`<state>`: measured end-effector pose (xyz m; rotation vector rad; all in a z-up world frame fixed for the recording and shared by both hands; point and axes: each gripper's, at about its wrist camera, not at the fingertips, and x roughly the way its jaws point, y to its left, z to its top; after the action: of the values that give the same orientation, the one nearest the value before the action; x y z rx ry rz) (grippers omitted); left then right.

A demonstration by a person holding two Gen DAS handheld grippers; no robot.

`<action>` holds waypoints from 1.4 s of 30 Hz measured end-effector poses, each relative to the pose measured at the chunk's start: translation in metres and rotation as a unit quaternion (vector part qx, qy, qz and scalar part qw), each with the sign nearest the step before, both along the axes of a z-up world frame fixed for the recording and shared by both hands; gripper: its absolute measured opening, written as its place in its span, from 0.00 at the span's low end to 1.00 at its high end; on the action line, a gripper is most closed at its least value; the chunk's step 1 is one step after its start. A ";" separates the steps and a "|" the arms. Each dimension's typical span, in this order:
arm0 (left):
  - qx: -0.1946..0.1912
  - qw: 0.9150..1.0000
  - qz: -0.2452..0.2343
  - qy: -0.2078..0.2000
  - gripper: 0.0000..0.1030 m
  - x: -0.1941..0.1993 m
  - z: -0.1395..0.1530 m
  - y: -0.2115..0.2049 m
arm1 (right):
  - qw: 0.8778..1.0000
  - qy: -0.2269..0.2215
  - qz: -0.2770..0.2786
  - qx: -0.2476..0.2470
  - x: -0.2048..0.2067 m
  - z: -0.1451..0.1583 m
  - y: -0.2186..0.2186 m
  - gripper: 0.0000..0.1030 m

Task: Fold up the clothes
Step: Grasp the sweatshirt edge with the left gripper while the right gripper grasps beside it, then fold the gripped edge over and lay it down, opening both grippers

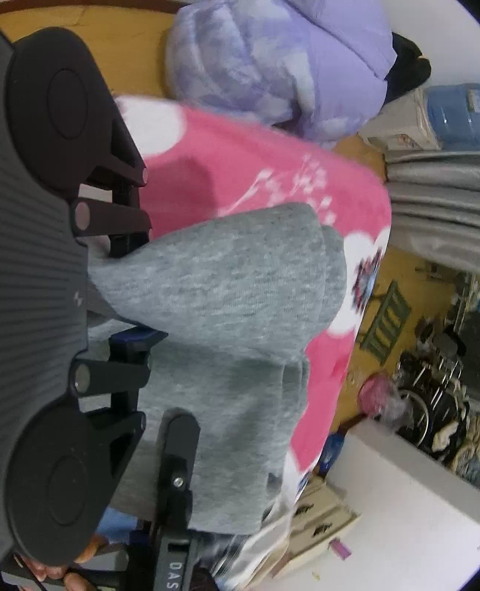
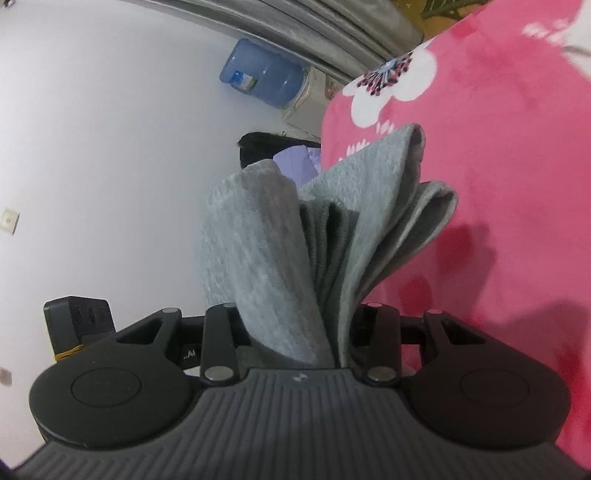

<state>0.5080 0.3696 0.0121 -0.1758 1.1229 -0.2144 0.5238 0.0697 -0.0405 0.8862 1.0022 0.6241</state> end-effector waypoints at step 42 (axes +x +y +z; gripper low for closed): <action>0.153 0.980 -0.069 -0.106 0.62 0.034 -0.087 0.015 | 0.908 -0.174 0.025 -0.381 0.110 -0.015 0.095 0.15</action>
<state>0.5422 0.3847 -0.0745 0.1953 0.9425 -0.1772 0.6342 0.1646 -0.0558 0.0497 0.8370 0.3581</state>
